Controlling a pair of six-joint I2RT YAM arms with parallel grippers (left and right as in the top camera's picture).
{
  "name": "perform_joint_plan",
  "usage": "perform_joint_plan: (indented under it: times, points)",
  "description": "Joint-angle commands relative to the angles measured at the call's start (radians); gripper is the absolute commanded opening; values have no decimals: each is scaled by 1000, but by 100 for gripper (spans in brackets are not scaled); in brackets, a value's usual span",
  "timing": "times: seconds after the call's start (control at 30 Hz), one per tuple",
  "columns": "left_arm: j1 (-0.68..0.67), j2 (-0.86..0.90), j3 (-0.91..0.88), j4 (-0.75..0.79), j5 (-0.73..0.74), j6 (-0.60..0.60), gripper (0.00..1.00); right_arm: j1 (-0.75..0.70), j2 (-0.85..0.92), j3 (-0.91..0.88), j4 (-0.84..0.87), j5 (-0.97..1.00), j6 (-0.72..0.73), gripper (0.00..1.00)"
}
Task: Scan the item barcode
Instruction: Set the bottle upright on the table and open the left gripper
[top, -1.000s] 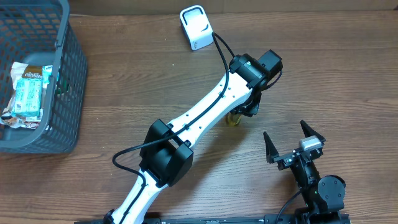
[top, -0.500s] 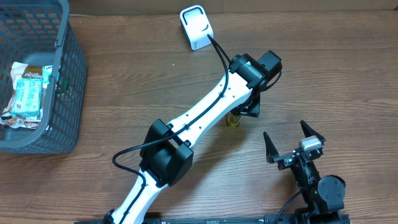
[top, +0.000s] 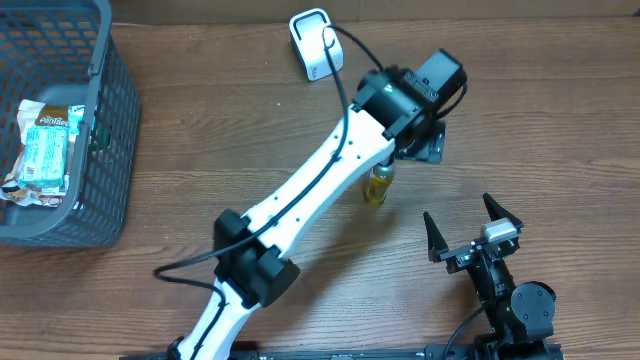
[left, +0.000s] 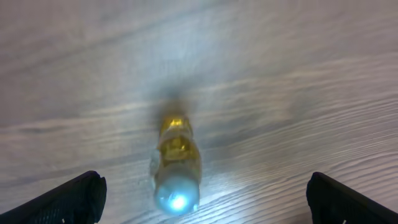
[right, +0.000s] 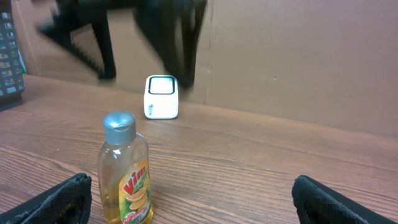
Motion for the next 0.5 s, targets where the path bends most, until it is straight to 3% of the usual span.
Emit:
perform_joint_plan:
  times: [0.0,0.23,0.47]
  points:
    - [10,-64,87,-5,-92,47,100,-3,-8,-11,3,-2,0,100]
    - [74,-169,124,-5,-267,48,100,-3,-8,-11,4,-2,0,100]
    - [221,-299,124,-22,-390,98,100,-3,-8,-11,3,-2,-1,100]
